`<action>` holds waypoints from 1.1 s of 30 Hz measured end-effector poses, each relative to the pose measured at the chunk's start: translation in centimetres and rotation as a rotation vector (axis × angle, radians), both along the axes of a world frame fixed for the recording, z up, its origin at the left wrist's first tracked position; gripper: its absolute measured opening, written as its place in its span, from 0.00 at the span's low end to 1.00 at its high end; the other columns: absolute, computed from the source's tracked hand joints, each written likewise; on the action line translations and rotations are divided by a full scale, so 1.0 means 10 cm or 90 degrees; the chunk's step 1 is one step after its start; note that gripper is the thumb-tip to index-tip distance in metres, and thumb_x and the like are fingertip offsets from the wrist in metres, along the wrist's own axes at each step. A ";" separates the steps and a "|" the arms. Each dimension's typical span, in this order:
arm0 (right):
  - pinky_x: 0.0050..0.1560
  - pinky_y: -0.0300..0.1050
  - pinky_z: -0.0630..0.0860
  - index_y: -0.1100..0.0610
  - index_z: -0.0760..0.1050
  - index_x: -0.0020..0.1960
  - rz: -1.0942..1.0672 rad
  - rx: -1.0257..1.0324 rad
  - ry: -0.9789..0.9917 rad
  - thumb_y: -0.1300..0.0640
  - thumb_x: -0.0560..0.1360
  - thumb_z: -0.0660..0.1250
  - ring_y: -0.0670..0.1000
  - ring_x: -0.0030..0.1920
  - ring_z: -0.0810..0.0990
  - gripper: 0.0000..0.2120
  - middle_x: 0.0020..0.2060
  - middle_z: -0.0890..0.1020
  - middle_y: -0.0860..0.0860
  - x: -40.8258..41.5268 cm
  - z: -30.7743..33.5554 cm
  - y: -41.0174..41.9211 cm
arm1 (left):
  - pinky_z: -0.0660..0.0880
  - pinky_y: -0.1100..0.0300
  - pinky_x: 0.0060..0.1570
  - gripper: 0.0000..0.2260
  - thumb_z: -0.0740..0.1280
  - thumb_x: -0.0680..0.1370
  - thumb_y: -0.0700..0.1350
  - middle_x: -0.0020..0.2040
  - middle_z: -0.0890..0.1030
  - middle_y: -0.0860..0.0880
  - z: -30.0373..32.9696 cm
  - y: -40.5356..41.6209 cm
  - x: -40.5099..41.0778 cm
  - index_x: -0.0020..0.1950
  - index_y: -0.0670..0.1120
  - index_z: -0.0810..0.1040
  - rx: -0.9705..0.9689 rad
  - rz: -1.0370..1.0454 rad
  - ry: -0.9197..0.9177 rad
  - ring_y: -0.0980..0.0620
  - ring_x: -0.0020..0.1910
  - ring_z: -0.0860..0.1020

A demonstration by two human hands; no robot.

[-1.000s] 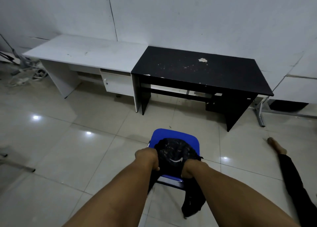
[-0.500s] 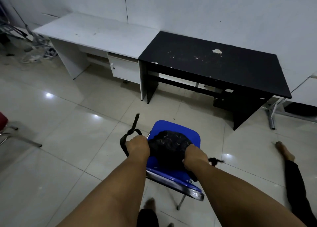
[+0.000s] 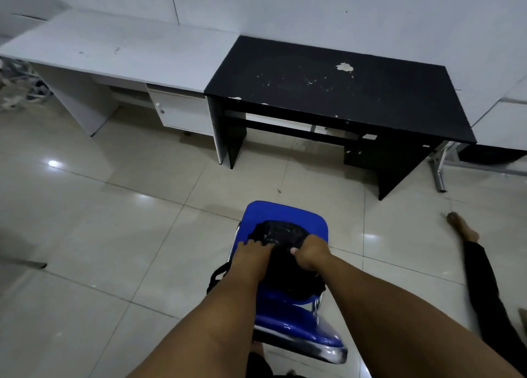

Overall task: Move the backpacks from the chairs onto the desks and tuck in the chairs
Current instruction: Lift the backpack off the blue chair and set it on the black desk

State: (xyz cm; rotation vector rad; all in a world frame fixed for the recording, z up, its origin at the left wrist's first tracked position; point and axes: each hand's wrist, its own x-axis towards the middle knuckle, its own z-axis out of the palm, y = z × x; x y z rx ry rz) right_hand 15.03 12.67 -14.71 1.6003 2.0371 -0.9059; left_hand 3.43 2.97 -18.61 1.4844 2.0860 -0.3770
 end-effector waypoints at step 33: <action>0.48 0.48 0.76 0.53 0.61 0.70 0.253 0.149 0.410 0.45 0.79 0.63 0.49 0.50 0.74 0.25 0.61 0.67 0.49 1.41 0.32 1.52 | 0.76 0.53 0.44 0.13 0.68 0.77 0.43 0.52 0.81 0.43 1.33 2.59 1.48 0.60 0.41 0.74 0.367 0.547 -0.014 0.44 0.49 0.80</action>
